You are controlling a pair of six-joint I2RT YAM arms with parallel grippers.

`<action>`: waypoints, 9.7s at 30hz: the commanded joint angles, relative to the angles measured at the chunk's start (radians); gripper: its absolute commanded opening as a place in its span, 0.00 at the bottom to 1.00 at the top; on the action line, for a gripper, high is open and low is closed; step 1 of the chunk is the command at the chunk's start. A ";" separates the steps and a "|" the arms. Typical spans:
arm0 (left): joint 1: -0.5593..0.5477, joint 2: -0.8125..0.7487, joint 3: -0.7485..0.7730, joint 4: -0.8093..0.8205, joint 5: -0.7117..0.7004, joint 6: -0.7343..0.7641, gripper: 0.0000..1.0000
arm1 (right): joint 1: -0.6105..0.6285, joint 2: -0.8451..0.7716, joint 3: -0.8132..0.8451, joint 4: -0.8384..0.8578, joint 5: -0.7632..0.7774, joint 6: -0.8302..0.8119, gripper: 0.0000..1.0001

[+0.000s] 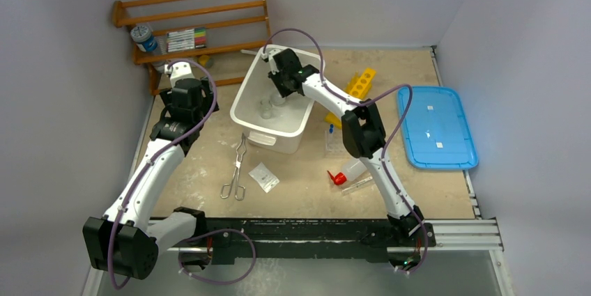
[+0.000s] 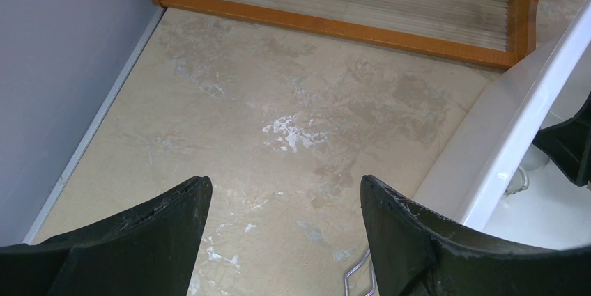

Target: Organize the chemistry lab equipment

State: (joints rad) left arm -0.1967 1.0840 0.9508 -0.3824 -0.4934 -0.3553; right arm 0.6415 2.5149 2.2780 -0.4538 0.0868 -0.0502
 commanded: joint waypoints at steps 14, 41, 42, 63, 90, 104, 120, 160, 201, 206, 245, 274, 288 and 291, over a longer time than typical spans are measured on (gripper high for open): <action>0.005 -0.039 -0.004 0.042 0.016 0.008 0.78 | 0.007 -0.269 -0.073 0.094 0.138 0.015 0.48; -0.545 0.050 0.285 0.131 0.162 0.130 0.88 | -0.206 -1.184 -0.920 0.364 0.250 0.348 0.82; -0.631 0.081 0.302 0.131 0.095 0.151 0.88 | -0.224 -1.211 -0.938 0.360 0.254 0.350 0.83; -0.961 0.632 0.391 0.266 0.243 0.222 0.84 | -0.365 -1.438 -1.112 0.242 0.411 0.283 1.00; -1.046 0.898 0.484 0.257 0.095 0.002 0.89 | -0.469 -1.430 -1.185 0.274 0.334 0.213 1.00; -1.046 0.956 0.498 0.263 0.149 -0.007 0.75 | -0.470 -1.427 -1.193 0.282 0.320 0.203 1.00; -1.045 0.931 0.510 0.238 0.177 -0.001 0.40 | -0.470 -1.433 -1.201 0.291 0.312 0.196 1.00; -0.742 0.547 0.780 -0.131 -0.112 0.109 0.15 | -0.506 -1.464 -1.213 0.305 0.413 0.237 0.99; -0.486 0.791 0.548 0.122 0.207 -0.053 0.00 | -0.506 -1.409 -1.227 0.317 0.312 0.228 0.99; -0.485 0.835 0.550 0.126 0.209 -0.060 0.00 | -0.506 -1.403 -1.232 0.321 0.295 0.227 0.98; -0.484 0.859 0.575 0.140 0.168 -0.046 0.79 | -0.506 -1.411 -1.246 0.321 0.258 0.225 0.96; -0.432 0.329 0.509 -0.023 -0.139 -0.023 0.82 | -0.421 -1.436 -1.244 0.422 0.016 0.190 0.74; -0.235 0.259 0.237 -0.020 -0.099 -0.164 0.75 | -0.055 -1.286 -1.221 0.473 0.078 0.306 0.46; -0.203 0.284 0.218 -0.023 -0.058 -0.202 0.75 | -0.050 -1.276 -1.241 0.510 0.045 0.331 0.68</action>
State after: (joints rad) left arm -0.4446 1.3506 1.1851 -0.4332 -0.5575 -0.4957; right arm 0.5896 1.2404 1.0298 -0.0433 0.1593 0.2329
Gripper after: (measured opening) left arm 0.757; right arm 0.581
